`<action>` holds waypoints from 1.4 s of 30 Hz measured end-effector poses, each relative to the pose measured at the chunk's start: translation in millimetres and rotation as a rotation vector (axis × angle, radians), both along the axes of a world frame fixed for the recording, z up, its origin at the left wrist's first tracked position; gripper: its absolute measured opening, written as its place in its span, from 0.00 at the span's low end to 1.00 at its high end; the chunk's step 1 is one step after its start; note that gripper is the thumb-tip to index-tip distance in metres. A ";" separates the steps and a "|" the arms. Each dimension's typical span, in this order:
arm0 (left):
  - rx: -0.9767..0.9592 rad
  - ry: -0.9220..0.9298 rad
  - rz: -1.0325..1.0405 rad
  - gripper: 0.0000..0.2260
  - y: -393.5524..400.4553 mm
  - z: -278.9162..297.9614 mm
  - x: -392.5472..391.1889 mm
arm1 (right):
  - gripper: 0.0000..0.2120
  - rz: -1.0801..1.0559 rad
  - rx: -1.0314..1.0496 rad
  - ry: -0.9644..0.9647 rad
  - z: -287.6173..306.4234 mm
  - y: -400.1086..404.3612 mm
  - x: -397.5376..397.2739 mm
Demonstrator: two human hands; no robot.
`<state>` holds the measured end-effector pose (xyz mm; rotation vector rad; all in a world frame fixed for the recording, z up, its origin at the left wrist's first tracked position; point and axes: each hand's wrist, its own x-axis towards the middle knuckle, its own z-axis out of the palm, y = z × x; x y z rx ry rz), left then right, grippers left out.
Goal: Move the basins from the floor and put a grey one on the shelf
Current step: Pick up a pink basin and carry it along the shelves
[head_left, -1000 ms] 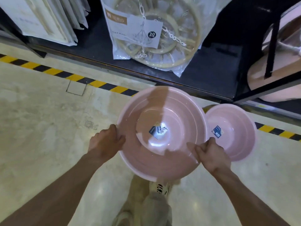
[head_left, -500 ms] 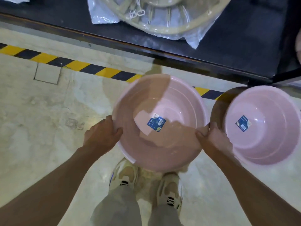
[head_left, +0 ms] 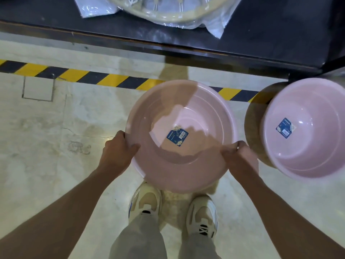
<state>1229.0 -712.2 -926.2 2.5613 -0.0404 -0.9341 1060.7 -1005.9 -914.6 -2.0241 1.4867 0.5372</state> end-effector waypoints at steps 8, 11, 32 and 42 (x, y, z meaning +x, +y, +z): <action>-0.029 -0.097 -0.101 0.13 -23.4 59.5 9.1 | 0.13 -0.038 -0.007 -0.126 59.3 -13.1 -20.1; -0.078 -0.092 -0.096 0.14 -55.3 95.7 10.4 | 0.12 -0.035 -0.070 -0.167 101.1 -34.5 -30.9; -0.039 -0.087 -0.542 0.11 -343.7 200.7 -77.8 | 0.15 -0.461 -0.208 -0.178 217.1 -217.8 -203.6; 0.027 -0.082 -0.446 0.18 -394.3 141.9 -115.4 | 0.17 -0.419 -0.193 -0.207 124.4 -269.8 -232.9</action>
